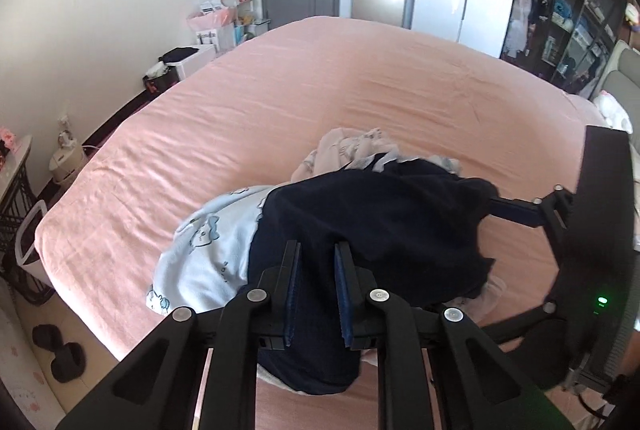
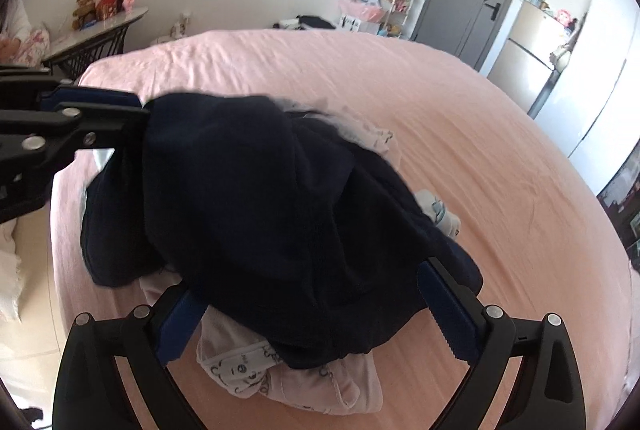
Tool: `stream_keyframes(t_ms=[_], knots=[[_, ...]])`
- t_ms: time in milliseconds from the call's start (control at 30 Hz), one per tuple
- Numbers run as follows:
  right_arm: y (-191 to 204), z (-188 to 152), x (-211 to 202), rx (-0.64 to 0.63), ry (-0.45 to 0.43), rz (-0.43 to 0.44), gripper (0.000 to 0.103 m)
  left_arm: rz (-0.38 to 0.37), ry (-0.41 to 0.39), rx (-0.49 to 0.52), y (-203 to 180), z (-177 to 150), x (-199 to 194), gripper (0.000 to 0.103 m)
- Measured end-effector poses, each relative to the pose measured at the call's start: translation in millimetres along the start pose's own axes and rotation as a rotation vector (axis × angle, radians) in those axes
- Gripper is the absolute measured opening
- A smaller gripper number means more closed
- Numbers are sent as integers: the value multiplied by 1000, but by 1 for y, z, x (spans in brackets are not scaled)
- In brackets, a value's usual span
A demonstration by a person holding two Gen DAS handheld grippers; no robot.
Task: Fold clothes
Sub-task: 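Grasp the navy garment with the left gripper while the right gripper grasps it too, then lift the navy garment with both grippers and carry it off the pile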
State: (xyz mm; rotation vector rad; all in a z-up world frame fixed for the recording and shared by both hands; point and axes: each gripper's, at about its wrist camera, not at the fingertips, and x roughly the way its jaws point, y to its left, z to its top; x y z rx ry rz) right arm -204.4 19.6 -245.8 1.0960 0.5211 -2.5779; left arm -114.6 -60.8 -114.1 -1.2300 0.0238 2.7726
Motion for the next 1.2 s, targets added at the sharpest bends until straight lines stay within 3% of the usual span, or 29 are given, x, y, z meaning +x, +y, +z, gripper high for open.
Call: stream_keyframes(t_ms=[100,133,167,233,300,333,367,400,467,533,633,1100,1200], knots=[[-5,3,-2,45,-20,0,99,-19,-25,40,-9,12,-7,15],[-6,4,-1,52,-18,3,95,-6,-34,68,-14,17,-5,15],[-6,6,-2,54,-25,8,85,7,-38,93,-18,18,-3,15],[-7,8,1,62,-4,7,51,-33,-8,137,-23,14,-2,15],[-9,10,5,82,26,43,32,-72,12,169,-27,8,-1,15],[-10,11,4,92,26,47,29,-75,15,178,-28,5,-1,17],[-10,10,2,100,21,47,28,-77,19,187,-29,1,-1,26],[-12,11,1,110,18,59,24,-62,17,205,-31,-2,-1,42],[-14,11,-2,116,10,64,21,-8,6,254,-35,-10,2,103],[-16,13,-6,107,-2,63,19,18,-9,276,-36,-15,6,103],[-21,15,-12,130,-22,75,18,22,-1,228,-27,-15,13,103],[-21,27,-56,142,-143,84,16,22,112,169,-14,-35,58,103],[-23,32,-70,162,-166,100,14,19,119,113,-6,-34,68,103]])
